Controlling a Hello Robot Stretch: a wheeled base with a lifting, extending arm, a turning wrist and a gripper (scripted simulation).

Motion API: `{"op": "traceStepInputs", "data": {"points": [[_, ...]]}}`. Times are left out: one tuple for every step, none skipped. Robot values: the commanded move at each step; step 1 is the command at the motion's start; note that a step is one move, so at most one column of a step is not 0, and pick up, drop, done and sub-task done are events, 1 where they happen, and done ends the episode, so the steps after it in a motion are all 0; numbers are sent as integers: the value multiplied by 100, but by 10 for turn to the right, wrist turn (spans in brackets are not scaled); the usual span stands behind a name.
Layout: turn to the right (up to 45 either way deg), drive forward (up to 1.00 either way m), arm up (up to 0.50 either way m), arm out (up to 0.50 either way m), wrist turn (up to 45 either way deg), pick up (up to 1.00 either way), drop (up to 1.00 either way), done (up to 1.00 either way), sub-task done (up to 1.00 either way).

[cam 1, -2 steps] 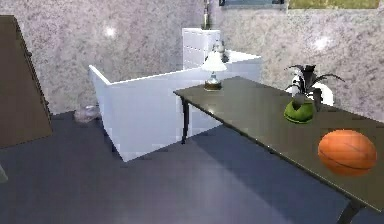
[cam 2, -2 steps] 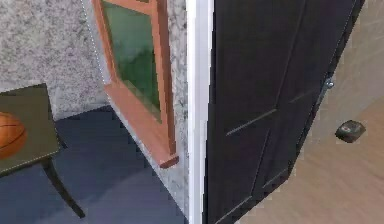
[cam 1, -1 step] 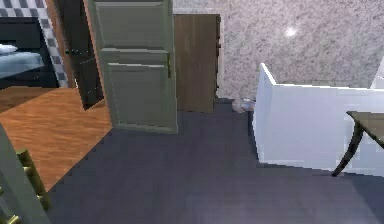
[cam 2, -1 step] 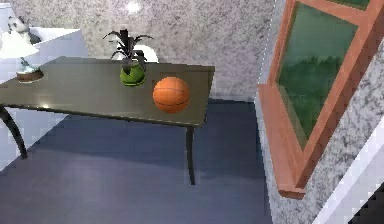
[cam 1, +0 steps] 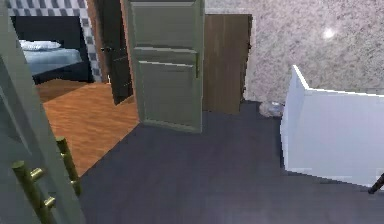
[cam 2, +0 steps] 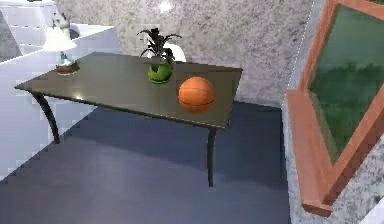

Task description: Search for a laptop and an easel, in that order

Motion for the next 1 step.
{"op": "traceStepInputs", "data": {"points": [[0, 95, 0, 0, 0, 0, 0, 0, 0]]}}
